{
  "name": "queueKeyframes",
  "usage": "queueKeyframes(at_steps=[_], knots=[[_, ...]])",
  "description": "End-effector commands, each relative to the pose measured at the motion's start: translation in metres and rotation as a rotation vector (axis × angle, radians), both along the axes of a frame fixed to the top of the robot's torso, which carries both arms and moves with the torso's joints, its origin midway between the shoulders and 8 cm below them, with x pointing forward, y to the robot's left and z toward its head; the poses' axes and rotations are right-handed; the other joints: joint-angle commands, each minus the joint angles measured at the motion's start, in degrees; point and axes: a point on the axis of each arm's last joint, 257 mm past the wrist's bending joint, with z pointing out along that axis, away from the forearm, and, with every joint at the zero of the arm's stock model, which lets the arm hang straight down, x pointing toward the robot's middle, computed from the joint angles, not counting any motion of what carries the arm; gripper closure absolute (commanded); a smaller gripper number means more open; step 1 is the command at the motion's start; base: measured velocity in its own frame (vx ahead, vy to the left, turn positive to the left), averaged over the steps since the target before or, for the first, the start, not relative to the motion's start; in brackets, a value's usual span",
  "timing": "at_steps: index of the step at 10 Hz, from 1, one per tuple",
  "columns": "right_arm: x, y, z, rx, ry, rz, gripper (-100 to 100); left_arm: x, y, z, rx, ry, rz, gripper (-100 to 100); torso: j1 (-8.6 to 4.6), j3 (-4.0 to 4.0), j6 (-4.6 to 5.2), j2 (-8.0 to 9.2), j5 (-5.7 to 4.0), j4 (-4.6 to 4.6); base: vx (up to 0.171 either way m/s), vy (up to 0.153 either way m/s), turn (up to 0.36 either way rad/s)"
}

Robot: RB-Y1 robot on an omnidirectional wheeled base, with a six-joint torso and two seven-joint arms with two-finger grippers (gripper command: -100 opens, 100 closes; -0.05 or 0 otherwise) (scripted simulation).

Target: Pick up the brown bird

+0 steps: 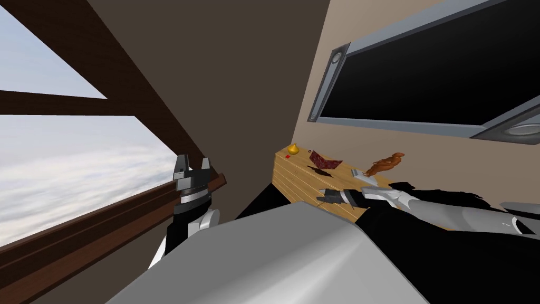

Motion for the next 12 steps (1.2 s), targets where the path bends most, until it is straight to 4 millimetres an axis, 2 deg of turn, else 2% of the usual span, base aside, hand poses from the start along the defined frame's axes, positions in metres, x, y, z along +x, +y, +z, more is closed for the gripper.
queueKeyframes(at_steps=[1, 2, 3, 4, 5, 6, 7, 8, 9, 10, 12], knots=[[-0.003, -0.026, 0.006, -0.056, 0.033, -0.004, -100, 0.000, 0.000, 0.000, 0.000, 0.000, 0.000, 0, 0.00, 0.00, 0.00, 0.00, 0.00, 0.00, 0.019, 0.027, 0.141], [0.001, -0.032, 0.012, -0.083, 0.042, 0.021, -100, 0.000, 0.000, 0.000, 0.000, 0.000, 0.000, 0, -0.02, -0.01, -0.03, -0.02, 0.01, -0.01, 0.021, 0.014, 0.085], [0.001, -0.051, 0.019, -0.122, 0.066, 0.020, -100, 0.000, 0.000, 0.000, 0.000, 0.000, 0.000, 0, -0.05, -0.02, -0.01, -0.03, -0.01, -0.01, 0.031, 0.007, 0.147], [0.003, -0.058, 0.023, -0.146, 0.072, 0.032, -100, 0.000, 0.000, 0.000, 0.000, 0.000, 0.000, 0, -0.09, -0.04, -0.02, -0.06, -0.02, -0.02, 0.026, 0.004, 0.076], [0.003, -0.078, 0.031, -0.189, 0.095, 0.024, -100, 0.000, 0.000, 0.000, 0.000, 0.000, 0.000, 0, -0.10, -0.03, 0.01, -0.05, -0.02, -0.01, 0.031, 0.008, 0.195], [0.006, -0.080, 0.035, -0.203, 0.099, 0.038, -100, 0.000, 0.000, 0.000, 0.000, 0.000, 0.000, 0, -0.09, -0.05, -0.05, -0.09, -0.02, -0.02, 0.030, -0.008, 0.078], [0.005, -0.098, 0.042, -0.240, 0.120, 0.026, -100, 0.000, 0.000, 0.000, 0.000, 0.000, 0.000, 0, -0.14, -0.04, 0.03, -0.06, -0.05, -0.01, 0.035, -0.018, 0.135], [0.009, -0.100, 0.047, -0.256, 0.124, 0.041, -100, 0.000, 0.000, 0.000, 0.000, 0.000, 0.000, 0, -0.18, -0.05, -0.02, -0.08, -0.04, -0.02, 0.028, -0.022, 0.085], [0.010, -0.117, 0.055, -0.293, 0.145, 0.033, -100, 0.000, 0.000, 0.000, 0.000, 0.000, 0.000, 0, -0.19, -0.04, 0.02, -0.06, -0.06, -0.02, 0.034, -0.025, 0.171], [0.012, -0.118, 0.058, -0.303, 0.147, 0.042, -100, 0.000, 0.000, 0.000, 0.000, 0.000, 0.000, 0, -0.21, -0.05, -0.02, -0.08, -0.06, -0.02, 0.030, -0.029, 0.082], [0.014, -0.144, 0.074, -0.369, 0.190, 0.030, -100, 0.000, 0.000, 0.000, 0.000, 0.000, 0.000, 0, -0.24, -0.04, -0.02, -0.07, -0.07, -0.02, 0.035, -0.050, 0.210]])
